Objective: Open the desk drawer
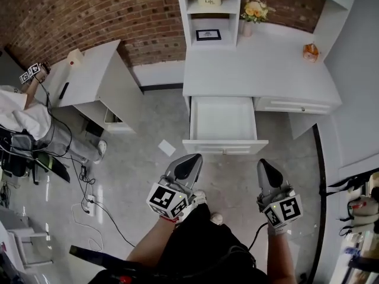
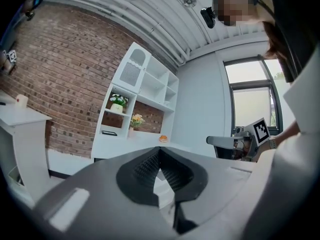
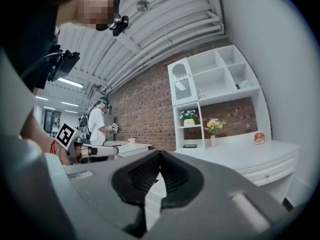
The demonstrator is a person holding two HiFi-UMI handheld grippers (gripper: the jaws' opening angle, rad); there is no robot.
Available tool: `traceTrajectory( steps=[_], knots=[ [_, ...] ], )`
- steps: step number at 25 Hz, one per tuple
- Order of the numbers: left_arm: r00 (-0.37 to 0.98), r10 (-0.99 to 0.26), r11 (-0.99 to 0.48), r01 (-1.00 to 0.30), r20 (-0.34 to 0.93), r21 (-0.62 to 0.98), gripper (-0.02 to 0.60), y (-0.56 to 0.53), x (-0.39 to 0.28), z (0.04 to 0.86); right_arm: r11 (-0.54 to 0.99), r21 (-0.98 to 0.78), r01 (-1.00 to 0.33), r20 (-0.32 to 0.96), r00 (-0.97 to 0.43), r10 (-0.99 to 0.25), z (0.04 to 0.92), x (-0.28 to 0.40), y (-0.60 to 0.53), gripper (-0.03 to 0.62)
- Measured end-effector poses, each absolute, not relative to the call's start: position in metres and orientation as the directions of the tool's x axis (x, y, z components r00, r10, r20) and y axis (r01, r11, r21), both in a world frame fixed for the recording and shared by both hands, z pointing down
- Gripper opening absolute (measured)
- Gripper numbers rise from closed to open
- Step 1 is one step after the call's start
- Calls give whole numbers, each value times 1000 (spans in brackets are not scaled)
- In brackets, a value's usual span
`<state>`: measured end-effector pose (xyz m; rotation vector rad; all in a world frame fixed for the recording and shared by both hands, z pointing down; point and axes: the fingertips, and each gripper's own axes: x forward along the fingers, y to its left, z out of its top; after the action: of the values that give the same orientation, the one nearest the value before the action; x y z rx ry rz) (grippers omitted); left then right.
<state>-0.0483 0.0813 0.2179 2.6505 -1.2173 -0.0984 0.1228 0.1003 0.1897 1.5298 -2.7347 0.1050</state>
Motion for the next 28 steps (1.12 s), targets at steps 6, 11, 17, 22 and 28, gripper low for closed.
traceTrajectory(
  steps=[6,11,17,22,28],
  knots=[
    [621,-784,-602,-766,16,225,0,91,-59,191,517,-43,-855,33,-519,-854,163,135,116,2],
    [625,-781,-606,-761,12,232,0,99,-58,178,513,-52,-857,38,-515,-857,154,136,129,2],
    [637,-771,-620,-750,0,230,0,105,-54,168,516,-53,-855,33,-518,-855,147,132,137,2],
    [642,-767,-626,-745,-7,231,0,105,-53,159,513,-45,-857,17,-514,-857,137,133,142,2],
    [647,-762,-632,-741,-9,228,0,111,-48,157,502,-57,-863,33,-504,-863,141,136,150,2]
  ],
)
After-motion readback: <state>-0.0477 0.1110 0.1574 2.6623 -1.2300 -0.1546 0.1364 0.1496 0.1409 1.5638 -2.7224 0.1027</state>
